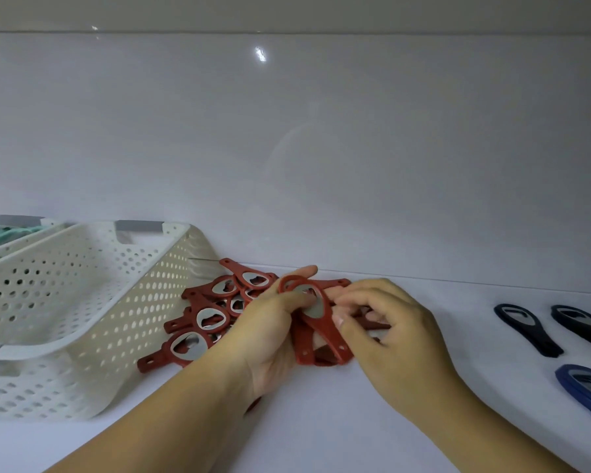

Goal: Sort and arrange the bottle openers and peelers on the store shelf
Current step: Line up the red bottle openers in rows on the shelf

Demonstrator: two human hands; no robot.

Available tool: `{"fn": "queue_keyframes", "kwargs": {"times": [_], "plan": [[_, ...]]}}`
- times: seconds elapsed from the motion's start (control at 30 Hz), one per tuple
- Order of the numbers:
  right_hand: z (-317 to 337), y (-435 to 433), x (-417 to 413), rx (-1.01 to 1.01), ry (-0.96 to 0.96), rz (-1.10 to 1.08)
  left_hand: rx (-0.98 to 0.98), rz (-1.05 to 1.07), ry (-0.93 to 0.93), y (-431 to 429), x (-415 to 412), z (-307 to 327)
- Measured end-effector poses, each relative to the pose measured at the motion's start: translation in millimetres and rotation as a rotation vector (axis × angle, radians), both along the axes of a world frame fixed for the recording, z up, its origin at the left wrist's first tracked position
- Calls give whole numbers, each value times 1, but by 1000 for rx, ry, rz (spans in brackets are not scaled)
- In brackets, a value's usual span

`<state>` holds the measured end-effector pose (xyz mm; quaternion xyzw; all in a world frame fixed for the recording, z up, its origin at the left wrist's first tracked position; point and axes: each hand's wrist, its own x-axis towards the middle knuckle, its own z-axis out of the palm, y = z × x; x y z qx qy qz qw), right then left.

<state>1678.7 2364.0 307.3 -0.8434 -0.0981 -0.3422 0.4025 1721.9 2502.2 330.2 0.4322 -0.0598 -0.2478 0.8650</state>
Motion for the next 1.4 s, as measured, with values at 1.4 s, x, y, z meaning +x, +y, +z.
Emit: {"fn": "queue_keyframes", "kwargs": {"times": [1.4], "plan": [[-6,12,-5,154,18,161,-169,25,199,-2,4,-11]]}}
